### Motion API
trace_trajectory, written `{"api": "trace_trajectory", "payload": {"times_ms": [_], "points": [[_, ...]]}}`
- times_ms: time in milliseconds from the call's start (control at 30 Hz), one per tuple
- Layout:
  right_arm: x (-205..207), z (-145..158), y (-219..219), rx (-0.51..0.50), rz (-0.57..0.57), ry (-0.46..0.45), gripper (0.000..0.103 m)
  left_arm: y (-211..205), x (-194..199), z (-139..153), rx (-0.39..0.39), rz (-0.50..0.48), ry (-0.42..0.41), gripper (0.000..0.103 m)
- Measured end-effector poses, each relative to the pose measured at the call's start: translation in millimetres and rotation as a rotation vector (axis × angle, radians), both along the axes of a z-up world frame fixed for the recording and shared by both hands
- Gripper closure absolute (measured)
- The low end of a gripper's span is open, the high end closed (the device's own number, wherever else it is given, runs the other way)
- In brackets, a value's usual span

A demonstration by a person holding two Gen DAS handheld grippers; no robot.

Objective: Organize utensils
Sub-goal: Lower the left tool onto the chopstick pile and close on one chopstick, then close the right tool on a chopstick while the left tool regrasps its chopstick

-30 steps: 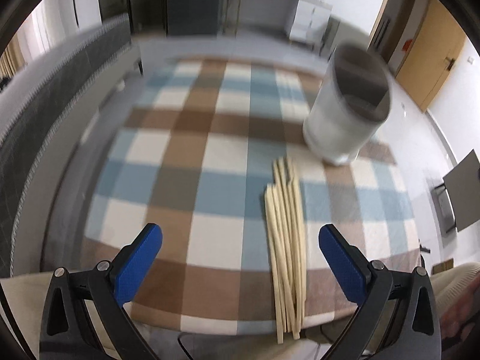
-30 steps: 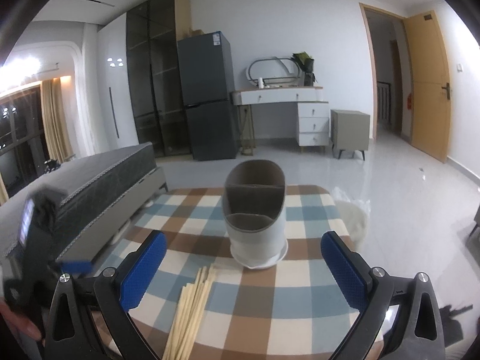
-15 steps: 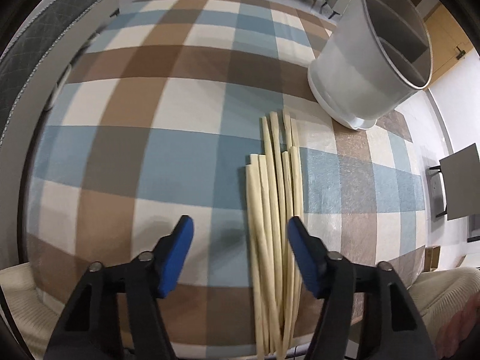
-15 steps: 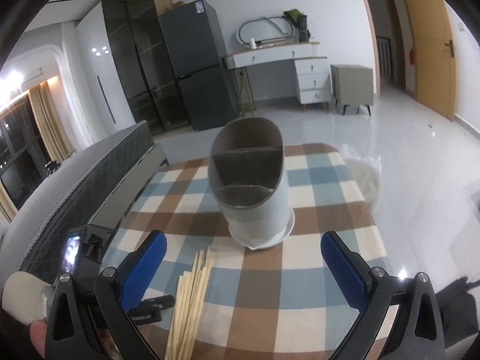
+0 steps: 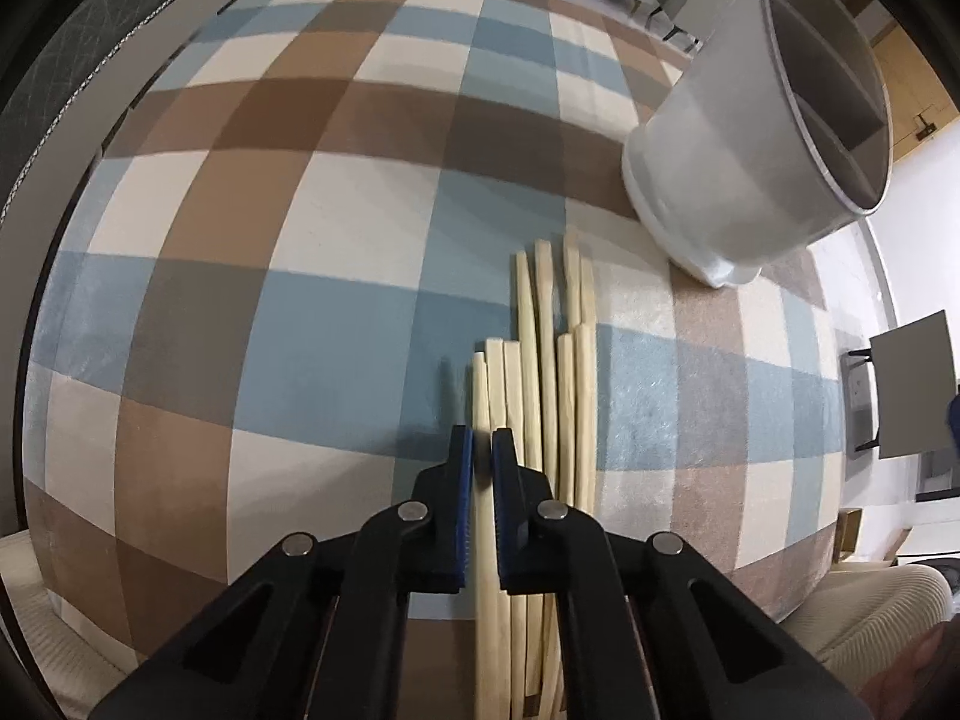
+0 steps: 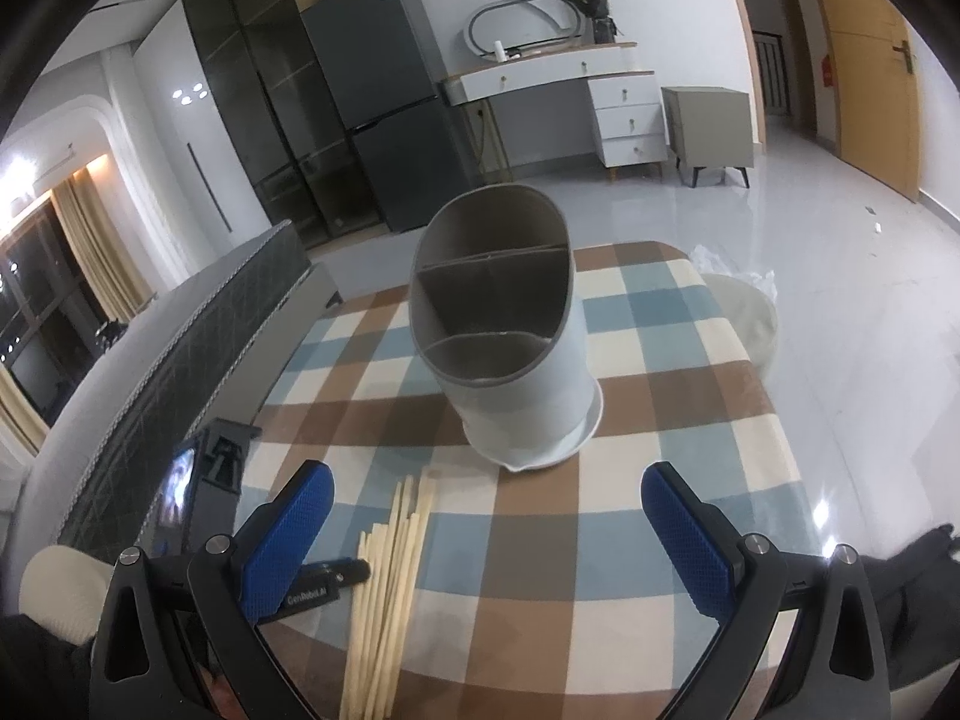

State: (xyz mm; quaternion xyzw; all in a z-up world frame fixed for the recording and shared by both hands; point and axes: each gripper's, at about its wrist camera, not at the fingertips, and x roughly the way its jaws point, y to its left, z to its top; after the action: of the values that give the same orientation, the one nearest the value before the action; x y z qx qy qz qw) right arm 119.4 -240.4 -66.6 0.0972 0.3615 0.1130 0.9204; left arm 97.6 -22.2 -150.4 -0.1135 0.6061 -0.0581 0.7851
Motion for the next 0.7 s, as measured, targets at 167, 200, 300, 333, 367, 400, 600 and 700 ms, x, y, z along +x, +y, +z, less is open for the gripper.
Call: {"api": "trace_trajectory", "payload": {"times_ms": [167, 200, 300, 333, 367, 400, 600, 700], "points": [[5.0, -13.3, 2.9, 0.000, 0.009, 0.059, 0.000, 5.8, -2.4, 16.2, -0.054, 0.015, -0.056, 0.102], [5.9, -16.6, 3.3, 0.006, 0.012, 0.076, 0.000, 11.9, -1.3, 15.8, -0.063, 0.018, -0.063, 0.102], [10.8, -31.0, 3.2, 0.037, 0.022, 0.157, 0.009, 20.9, -9.3, 22.7, -0.094, 0.030, -0.090, 0.102], [12.3, -34.9, 4.1, 0.039, 0.023, 0.176, 0.011, 25.9, -13.3, 26.8, -0.109, 0.036, -0.098, 0.102], [14.3, -40.5, 5.5, 0.045, 0.027, 0.206, 0.016, 28.0, -8.1, 29.2, -0.119, 0.041, -0.103, 0.102], [15.0, -45.0, 6.7, 0.051, 0.030, 0.227, 0.023, 33.6, -12.5, 34.7, -0.136, 0.050, -0.112, 0.102], [25.9, -66.7, 26.5, 0.069, 0.092, 0.355, 0.046, 39.6, 7.9, 39.2, -0.176, 0.051, -0.158, 0.102], [33.3, -72.5, 42.3, 0.037, 0.132, 0.379, 0.055, 43.6, 8.7, 44.5, -0.172, 0.045, -0.187, 0.102]]}}
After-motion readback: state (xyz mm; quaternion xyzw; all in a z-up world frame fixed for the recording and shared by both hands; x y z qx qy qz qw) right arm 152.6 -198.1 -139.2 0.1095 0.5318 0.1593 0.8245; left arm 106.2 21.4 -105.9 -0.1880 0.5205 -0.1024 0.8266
